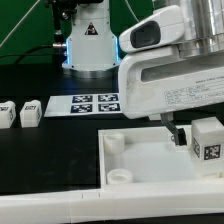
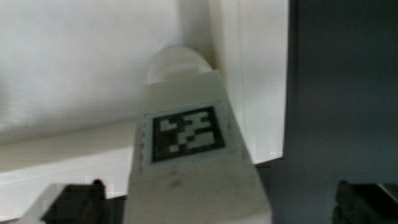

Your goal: Assemble one leg

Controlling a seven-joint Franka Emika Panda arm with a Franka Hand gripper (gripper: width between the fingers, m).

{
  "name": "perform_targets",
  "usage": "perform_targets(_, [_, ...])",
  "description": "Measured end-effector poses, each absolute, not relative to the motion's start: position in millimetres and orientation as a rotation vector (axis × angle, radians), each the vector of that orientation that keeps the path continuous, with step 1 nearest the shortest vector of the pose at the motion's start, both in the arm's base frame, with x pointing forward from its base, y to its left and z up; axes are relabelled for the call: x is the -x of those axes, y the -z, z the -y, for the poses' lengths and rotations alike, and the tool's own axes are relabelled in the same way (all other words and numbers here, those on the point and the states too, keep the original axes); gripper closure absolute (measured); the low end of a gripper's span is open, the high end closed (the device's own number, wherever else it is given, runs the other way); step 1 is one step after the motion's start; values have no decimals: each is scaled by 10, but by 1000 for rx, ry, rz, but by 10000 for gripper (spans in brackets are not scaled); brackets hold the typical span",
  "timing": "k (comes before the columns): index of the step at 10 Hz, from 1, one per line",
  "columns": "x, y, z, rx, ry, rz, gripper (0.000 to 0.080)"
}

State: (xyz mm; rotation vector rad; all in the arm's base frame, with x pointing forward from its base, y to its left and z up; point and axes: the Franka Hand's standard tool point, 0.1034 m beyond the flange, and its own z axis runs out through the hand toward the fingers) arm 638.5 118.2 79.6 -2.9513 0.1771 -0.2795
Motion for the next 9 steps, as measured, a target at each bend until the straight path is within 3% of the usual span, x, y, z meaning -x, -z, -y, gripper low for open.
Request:
perform_targets(2, [-6384,-795,-1186,2941,273,-242,408])
perform_targets(3, [-6384,-794,-1177,2934,269,-290,408])
perform_targets(4, [-6386,-793,-1162,2913,257,-419,489])
perform_targets(9, [-6317,-779,-1073,2517,206,-1403,489])
